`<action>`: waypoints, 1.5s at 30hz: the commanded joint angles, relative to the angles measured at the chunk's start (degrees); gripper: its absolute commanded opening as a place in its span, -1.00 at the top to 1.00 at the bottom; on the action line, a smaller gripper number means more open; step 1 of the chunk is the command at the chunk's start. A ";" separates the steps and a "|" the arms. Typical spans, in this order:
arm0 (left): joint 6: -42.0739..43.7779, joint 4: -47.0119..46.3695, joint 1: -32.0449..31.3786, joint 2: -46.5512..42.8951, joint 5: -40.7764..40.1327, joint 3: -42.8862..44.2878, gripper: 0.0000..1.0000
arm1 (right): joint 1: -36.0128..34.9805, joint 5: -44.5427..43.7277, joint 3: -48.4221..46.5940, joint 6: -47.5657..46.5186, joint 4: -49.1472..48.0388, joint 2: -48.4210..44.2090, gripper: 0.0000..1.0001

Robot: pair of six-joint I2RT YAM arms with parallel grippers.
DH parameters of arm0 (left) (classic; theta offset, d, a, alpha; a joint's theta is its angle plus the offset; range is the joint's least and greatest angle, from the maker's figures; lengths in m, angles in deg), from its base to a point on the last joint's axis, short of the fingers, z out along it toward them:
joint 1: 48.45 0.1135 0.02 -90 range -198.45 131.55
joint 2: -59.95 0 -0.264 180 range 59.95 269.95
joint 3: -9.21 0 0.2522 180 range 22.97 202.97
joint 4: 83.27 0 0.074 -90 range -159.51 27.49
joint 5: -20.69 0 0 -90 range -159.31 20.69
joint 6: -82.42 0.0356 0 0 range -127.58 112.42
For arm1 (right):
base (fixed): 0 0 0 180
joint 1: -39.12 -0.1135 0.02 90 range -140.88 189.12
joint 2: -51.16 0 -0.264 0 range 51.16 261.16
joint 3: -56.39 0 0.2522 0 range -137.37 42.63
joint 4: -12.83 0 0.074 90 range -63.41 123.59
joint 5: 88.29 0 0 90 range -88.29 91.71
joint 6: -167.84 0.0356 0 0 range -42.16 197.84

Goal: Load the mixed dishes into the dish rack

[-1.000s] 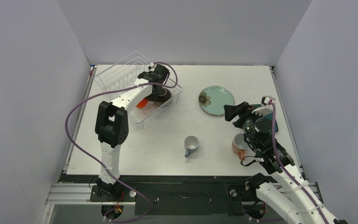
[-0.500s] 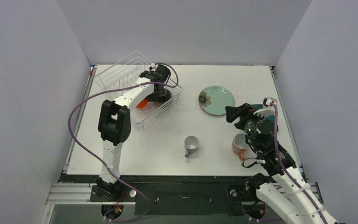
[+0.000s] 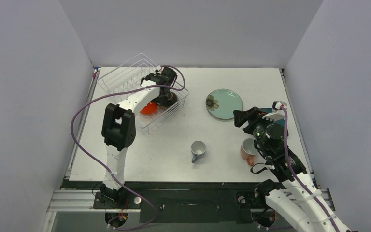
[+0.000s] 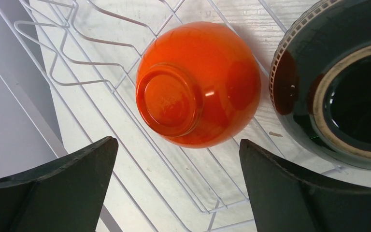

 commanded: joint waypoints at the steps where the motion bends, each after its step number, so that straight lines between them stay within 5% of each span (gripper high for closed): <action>1: -0.76 0.07 -0.33 -3.41 0.46 1.56 -0.93 | 0.29 0.49 0.15 0.41 -0.95 -0.47 -0.34; 13: -3.27 -2.30 -0.55 -19.38 15.96 -1.09 -0.93 | 0.24 1.12 -2.14 -2.46 3.71 4.35 -0.34; 18: -3.20 -9.64 -0.68 -30.02 32.62 -9.87 -0.93 | -0.34 1.28 -3.00 -2.98 6.85 7.41 -0.34; 23: -2.11 -21.89 -1.10 -43.75 40.20 -25.41 -0.93 | -2.27 -2.32 -5.96 -2.85 12.92 10.64 -0.29; 30: 0.11 -38.34 -1.42 -57.62 39.28 -41.41 -0.93 | -8.01 -19.54 -13.25 5.40 31.83 16.39 -0.18; 36: 0.23 -38.63 -1.40 -59.84 37.05 -43.61 -0.93 | -8.70 -21.01 -12.86 9.78 38.55 16.94 0.05; 45: 0.12 -38.40 -1.43 -60.21 36.88 -44.28 -0.93 | -11.07 -21.48 -9.31 13.21 40.51 24.24 0.08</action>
